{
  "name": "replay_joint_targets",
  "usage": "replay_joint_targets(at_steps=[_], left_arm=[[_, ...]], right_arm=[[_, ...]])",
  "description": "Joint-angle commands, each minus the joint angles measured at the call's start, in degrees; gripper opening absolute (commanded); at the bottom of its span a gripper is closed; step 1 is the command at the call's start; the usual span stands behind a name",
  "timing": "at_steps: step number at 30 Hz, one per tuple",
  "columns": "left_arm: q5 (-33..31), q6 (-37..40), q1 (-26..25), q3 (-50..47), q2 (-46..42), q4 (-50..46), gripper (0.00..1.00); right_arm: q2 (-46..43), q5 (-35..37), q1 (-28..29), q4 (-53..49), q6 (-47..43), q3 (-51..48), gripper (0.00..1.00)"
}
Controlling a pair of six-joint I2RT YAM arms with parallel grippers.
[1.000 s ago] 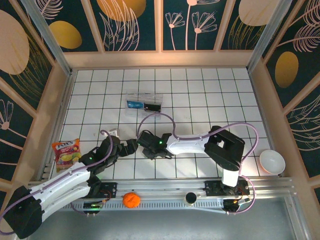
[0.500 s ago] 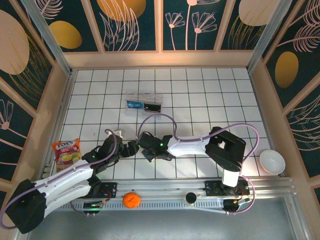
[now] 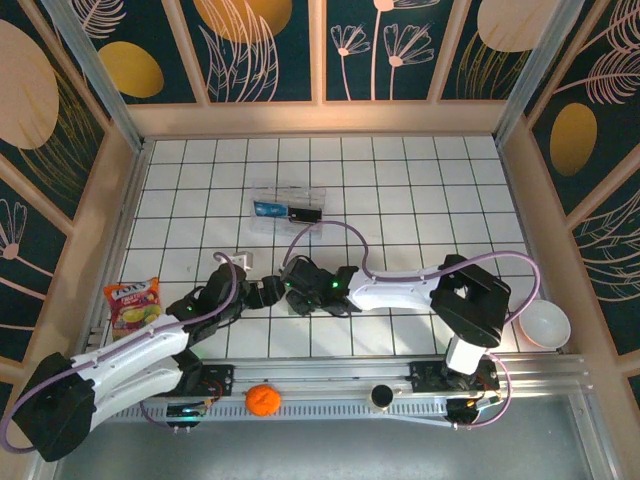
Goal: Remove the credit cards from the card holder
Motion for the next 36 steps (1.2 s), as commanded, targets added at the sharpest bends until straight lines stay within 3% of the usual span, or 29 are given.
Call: replay_joint_targets(at_steps=[1,10,12,19,23,28,36], left_arm=[[-1.5,0.4,-0.1,1.0,-0.9,-1.2,0.89],[-1.4,0.7,-0.1,1.1,-0.2,-1.1,0.89],[-1.2,0.7,-0.1,1.0,-0.2,-1.0,0.89],[0.6,0.7,-0.1,0.4,0.3,0.2,0.84],[3.5,1.2,-0.1,0.9,2.2,2.4,0.68],[7.3,0.8,-0.2,2.0,6.7,6.5,0.40],[10.5,0.6,-1.2,4.2,14.0,12.1,0.23]], right_arm=[[1.2,0.1,0.3,-2.1,1.2,1.4,0.38],[6.6,1.8,1.2,-3.7,0.9,1.4,0.47],[7.3,2.8,1.4,-4.7,1.2,1.5,0.42],[5.4,3.4,1.8,-2.5,3.2,-0.5,0.10],[3.5,3.0,1.8,0.6,4.2,-1.9,0.00],[0.5,2.1,1.5,5.9,5.1,-4.8,0.00],[-3.9,1.3,1.2,12.4,6.0,-8.7,0.00]])
